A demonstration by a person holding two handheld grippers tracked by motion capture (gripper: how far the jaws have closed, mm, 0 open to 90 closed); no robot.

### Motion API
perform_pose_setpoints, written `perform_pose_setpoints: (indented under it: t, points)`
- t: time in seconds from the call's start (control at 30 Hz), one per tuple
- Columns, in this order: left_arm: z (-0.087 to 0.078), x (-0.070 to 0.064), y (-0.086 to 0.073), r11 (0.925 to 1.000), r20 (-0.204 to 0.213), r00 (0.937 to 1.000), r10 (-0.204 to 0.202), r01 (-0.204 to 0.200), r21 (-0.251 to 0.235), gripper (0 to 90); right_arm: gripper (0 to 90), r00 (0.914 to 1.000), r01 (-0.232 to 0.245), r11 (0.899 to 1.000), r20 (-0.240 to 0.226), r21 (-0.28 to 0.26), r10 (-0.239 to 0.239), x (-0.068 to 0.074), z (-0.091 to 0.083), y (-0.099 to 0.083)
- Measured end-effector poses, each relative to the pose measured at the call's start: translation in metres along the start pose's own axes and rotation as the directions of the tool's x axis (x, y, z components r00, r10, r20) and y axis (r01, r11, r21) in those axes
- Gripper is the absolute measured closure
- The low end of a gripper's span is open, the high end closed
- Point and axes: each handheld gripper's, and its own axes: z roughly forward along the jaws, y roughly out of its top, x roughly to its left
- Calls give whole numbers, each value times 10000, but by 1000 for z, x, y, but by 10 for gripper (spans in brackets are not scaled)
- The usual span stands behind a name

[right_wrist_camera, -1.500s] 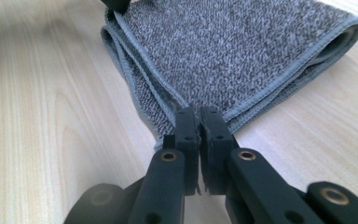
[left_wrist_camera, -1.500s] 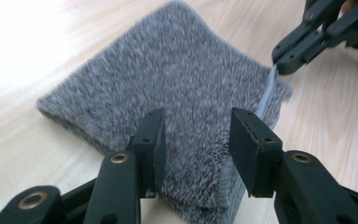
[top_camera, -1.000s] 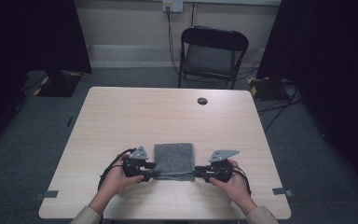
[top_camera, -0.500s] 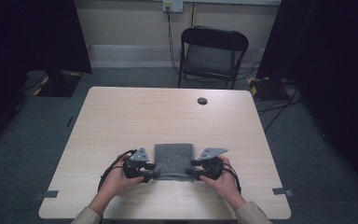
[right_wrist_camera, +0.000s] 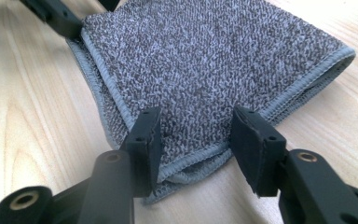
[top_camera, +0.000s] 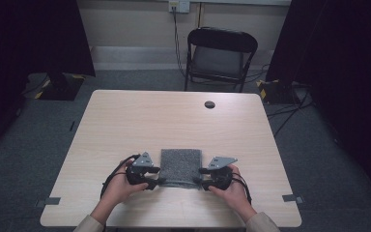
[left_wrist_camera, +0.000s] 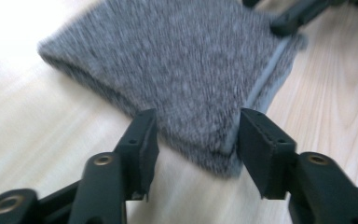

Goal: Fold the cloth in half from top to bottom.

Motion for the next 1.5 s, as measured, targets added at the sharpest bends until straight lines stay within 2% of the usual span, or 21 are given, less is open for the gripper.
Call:
perform_pose_setpoints:
  t: [0.07,0.17,0.27,0.47,0.53,0.67,1.0,1.07,1.5]
  points:
    - [-2,0,3,9996,42,10000,-51,52,-267,413,423,9998,-173,9998,-34,32,173,-1,-1,0]
    - [-4,0,7,9993,-8,10000,18,-18,-363,341,371,9990,-428,9991,-118,7,429,-3,-2,-2]
    - [-5,2,8,9991,-116,9999,46,-51,-424,277,314,9991,-410,9991,-101,-86,410,-4,-5,-3]
    - [-4,2,9,9990,-137,9999,-73,67,-448,214,214,9987,-481,9988,-147,-98,479,-6,-11,0]
    - [-5,3,10,9990,-118,9999,63,-68,-434,202,181,9978,-603,9981,-293,-108,599,-7,-13,1]
    - [-6,4,12,9992,-132,9999,-6,1,-412,182,178,9964,-693,9975,-507,-145,685,-9,-18,2]
    - [-13,6,9,9998,-144,9999,-38,35,-217,179,178,9968,-646,9979,-482,-86,641,-12,-26,1]
    - [-15,7,8,10000,-210,9998,53,-53,-24,180,180,9967,-649,9978,-489,-92,644,-13,-28,0]
    - [-25,8,1,10000,-240,9997,12,-13,-21,181,192,9968,-649,9979,-470,4,648,-19,-43,-10]
